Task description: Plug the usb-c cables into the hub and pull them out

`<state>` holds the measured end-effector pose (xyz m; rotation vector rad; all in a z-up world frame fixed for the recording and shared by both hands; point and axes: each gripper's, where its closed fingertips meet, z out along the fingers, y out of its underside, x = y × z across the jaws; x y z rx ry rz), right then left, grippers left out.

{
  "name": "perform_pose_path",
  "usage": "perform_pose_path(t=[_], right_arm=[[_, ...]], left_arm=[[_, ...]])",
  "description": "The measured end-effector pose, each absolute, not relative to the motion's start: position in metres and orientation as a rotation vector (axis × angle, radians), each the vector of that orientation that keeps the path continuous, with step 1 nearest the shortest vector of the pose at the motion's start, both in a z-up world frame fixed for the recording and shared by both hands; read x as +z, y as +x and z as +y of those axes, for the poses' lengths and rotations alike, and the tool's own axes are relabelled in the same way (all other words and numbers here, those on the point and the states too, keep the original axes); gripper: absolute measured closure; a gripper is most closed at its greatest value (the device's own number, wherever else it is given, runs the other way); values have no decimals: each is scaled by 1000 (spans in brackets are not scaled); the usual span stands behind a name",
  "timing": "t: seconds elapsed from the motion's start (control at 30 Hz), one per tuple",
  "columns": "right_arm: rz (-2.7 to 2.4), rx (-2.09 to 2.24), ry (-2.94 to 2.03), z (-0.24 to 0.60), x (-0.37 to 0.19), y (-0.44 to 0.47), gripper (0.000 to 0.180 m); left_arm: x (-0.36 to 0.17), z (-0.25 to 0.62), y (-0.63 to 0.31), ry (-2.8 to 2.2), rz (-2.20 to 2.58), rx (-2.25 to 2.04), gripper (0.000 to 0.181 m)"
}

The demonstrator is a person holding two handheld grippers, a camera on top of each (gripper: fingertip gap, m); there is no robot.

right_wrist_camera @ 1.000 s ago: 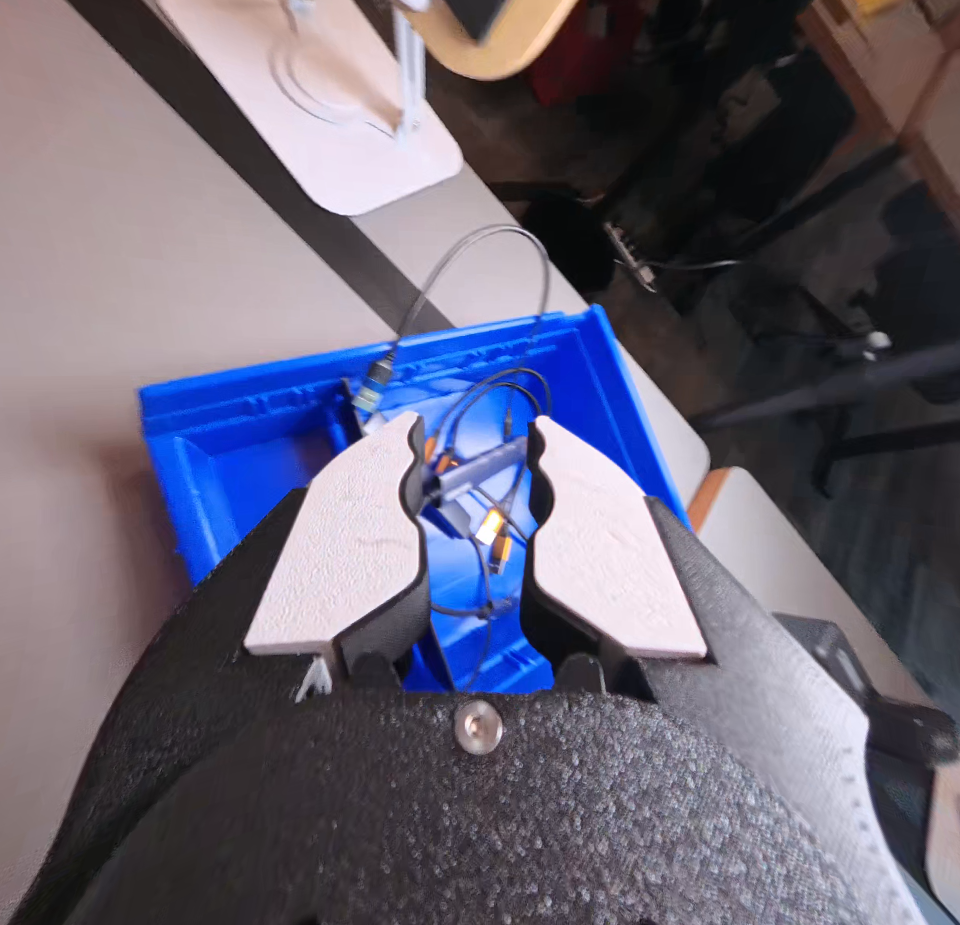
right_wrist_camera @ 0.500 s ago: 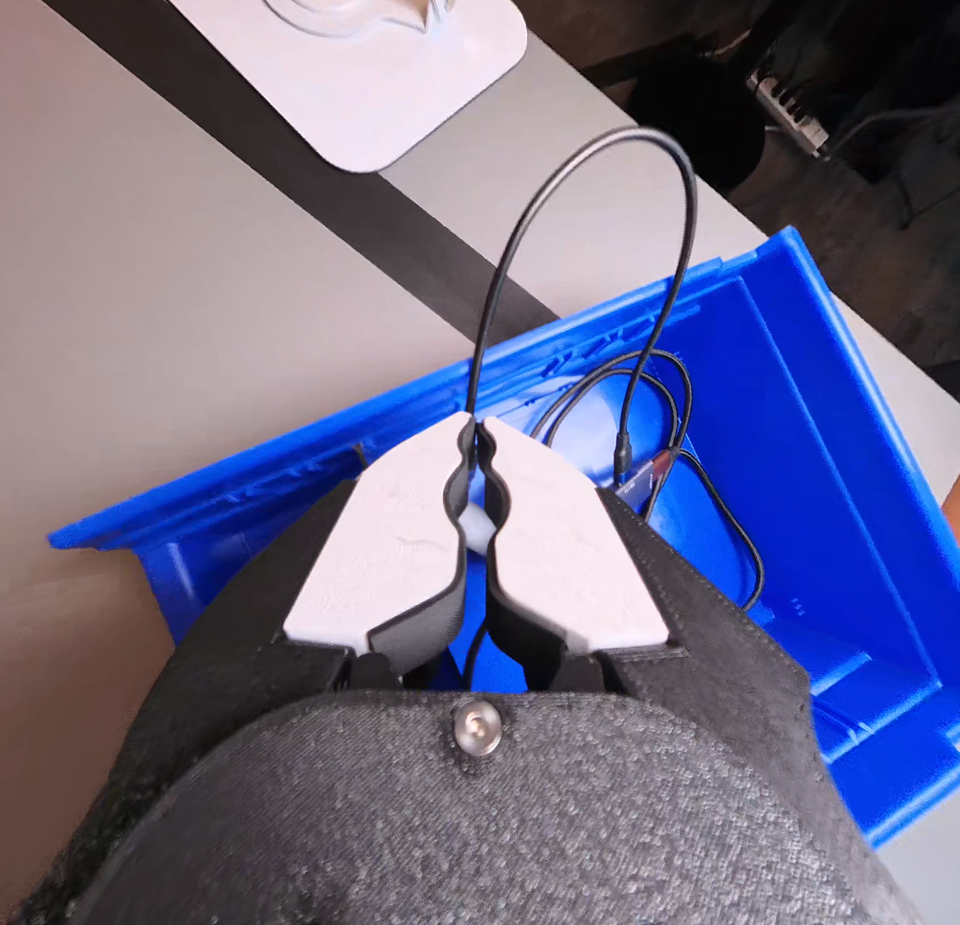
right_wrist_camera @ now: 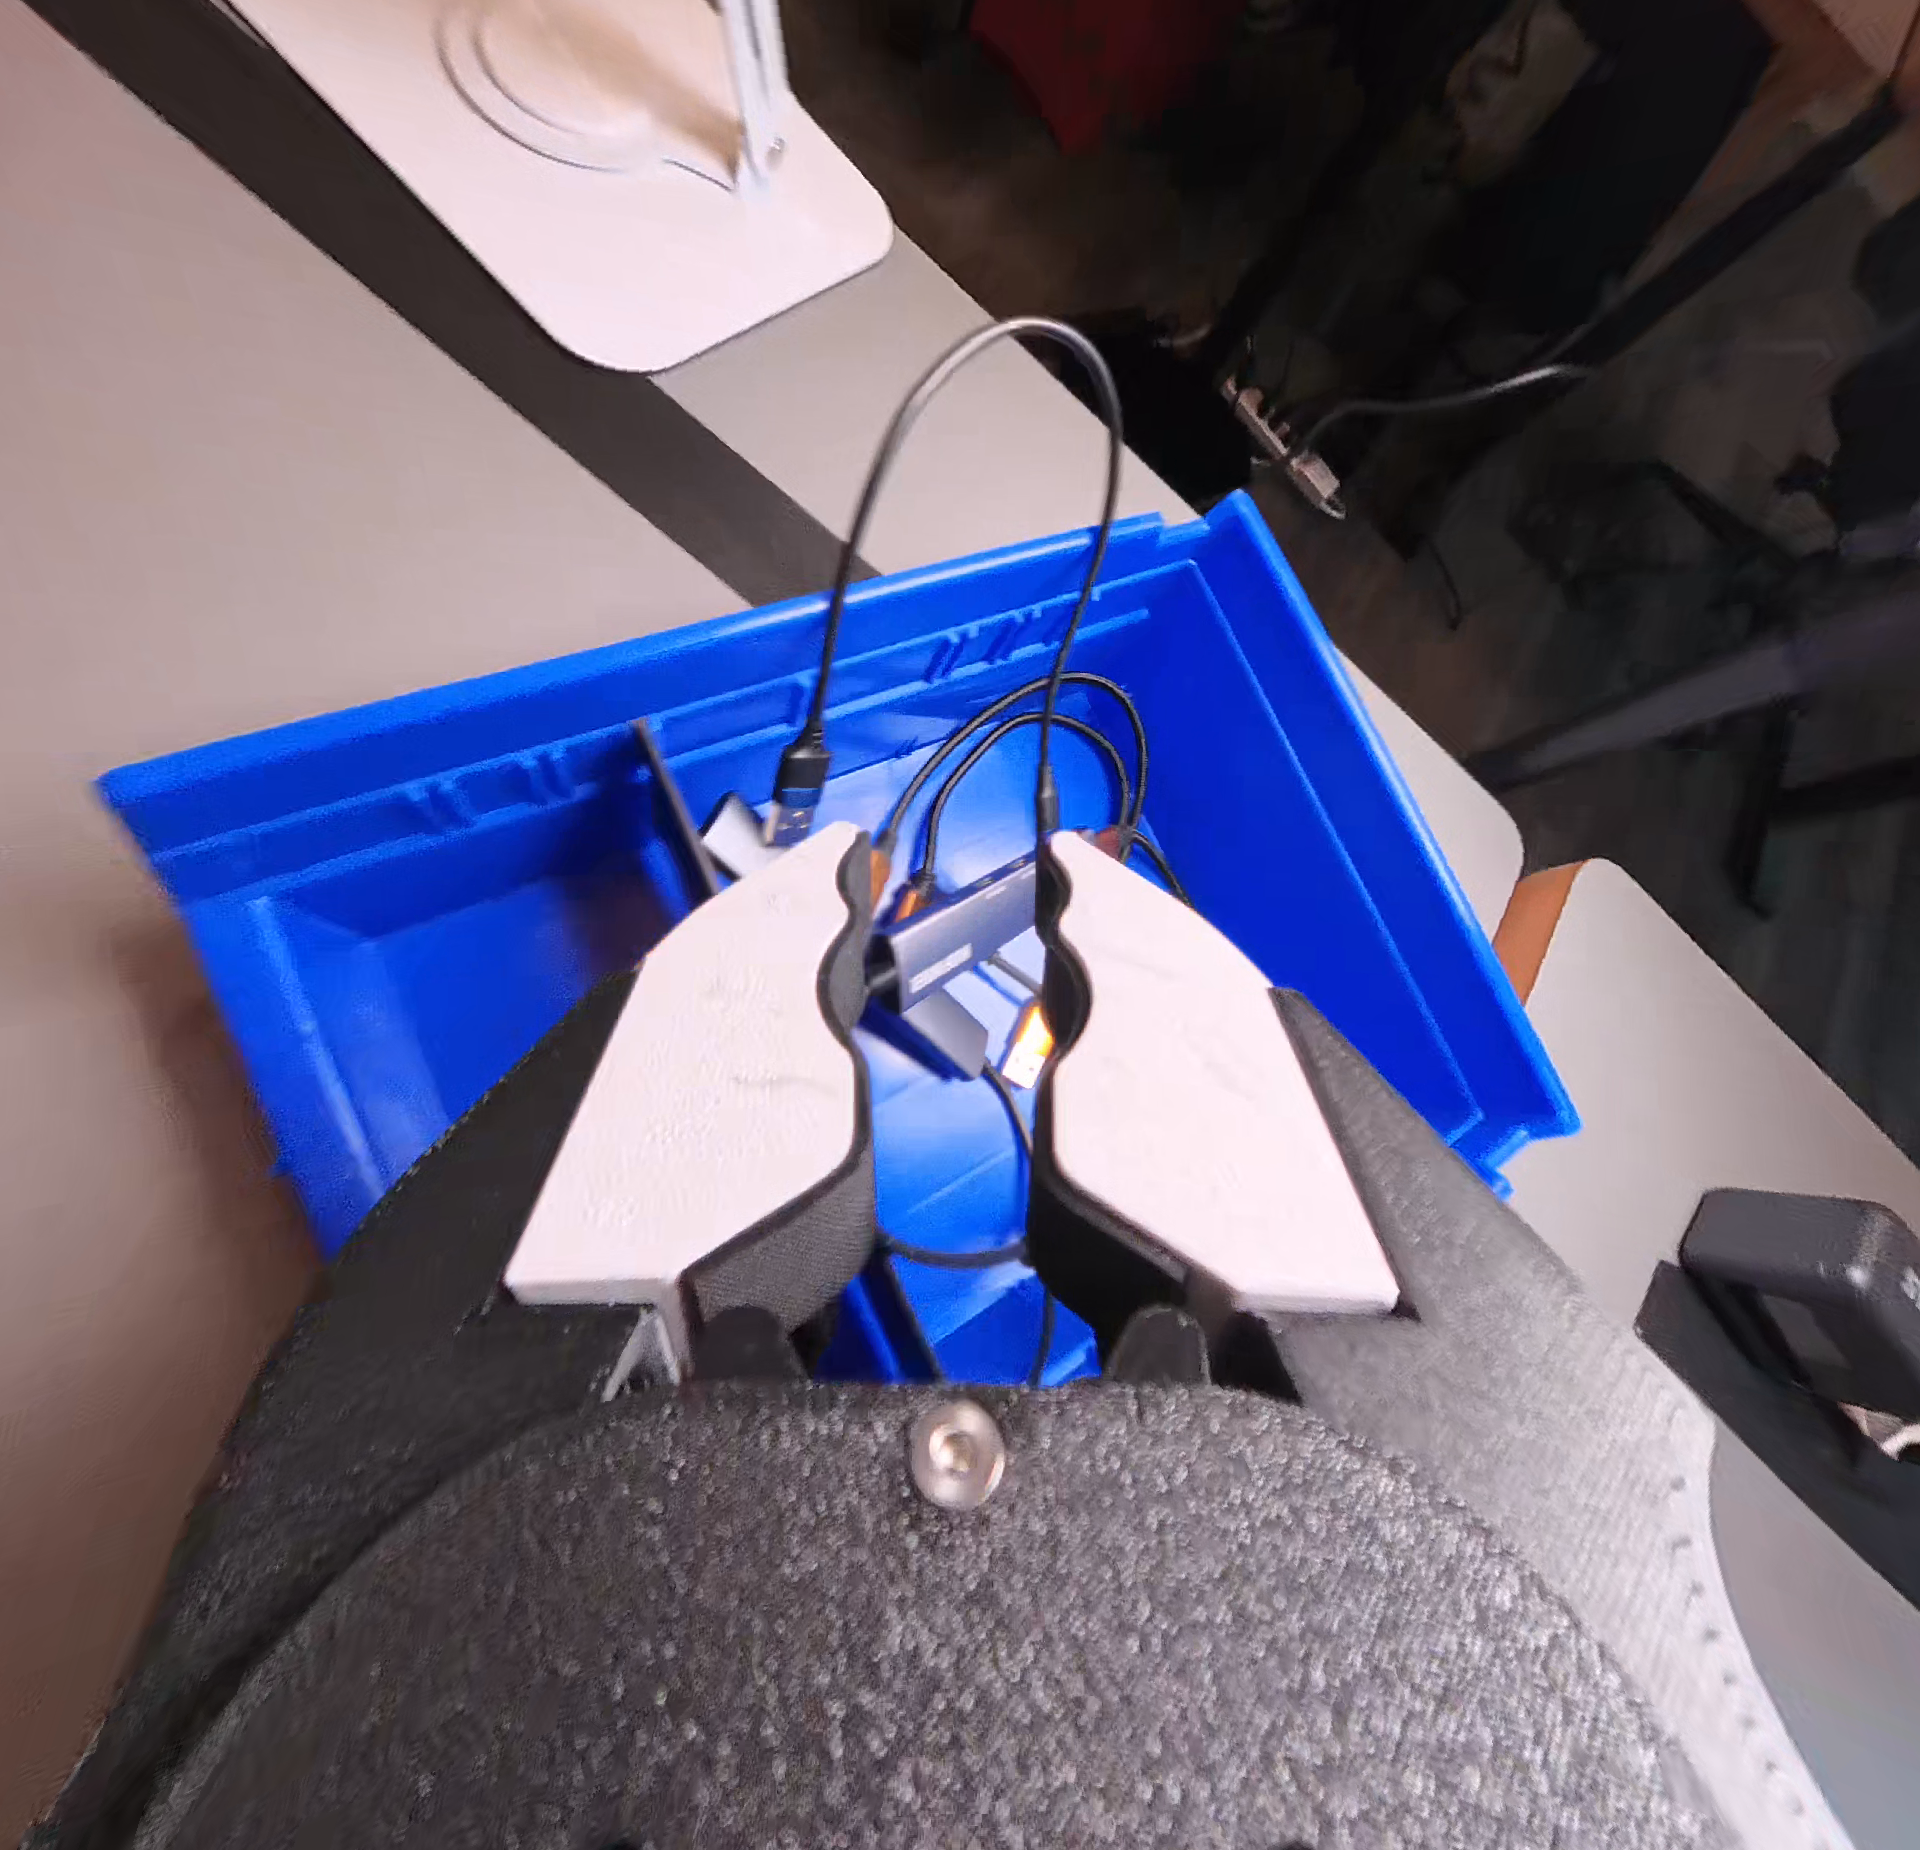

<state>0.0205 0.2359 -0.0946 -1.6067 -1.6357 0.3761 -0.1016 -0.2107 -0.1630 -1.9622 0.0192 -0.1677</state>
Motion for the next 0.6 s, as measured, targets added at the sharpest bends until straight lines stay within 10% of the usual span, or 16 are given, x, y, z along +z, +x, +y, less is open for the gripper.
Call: perform_pose_path(t=[0.47, 0.6], right_arm=[[-2231, -11, -1438, 113, -201, 88, 131], [-2209, -152, -1340, 125, -208, 75, 150]], left_arm=[[-130, -227, -193, -2090, -93, 288, 134], [-135, -229, -236, -2265, -76, 441, 125]])
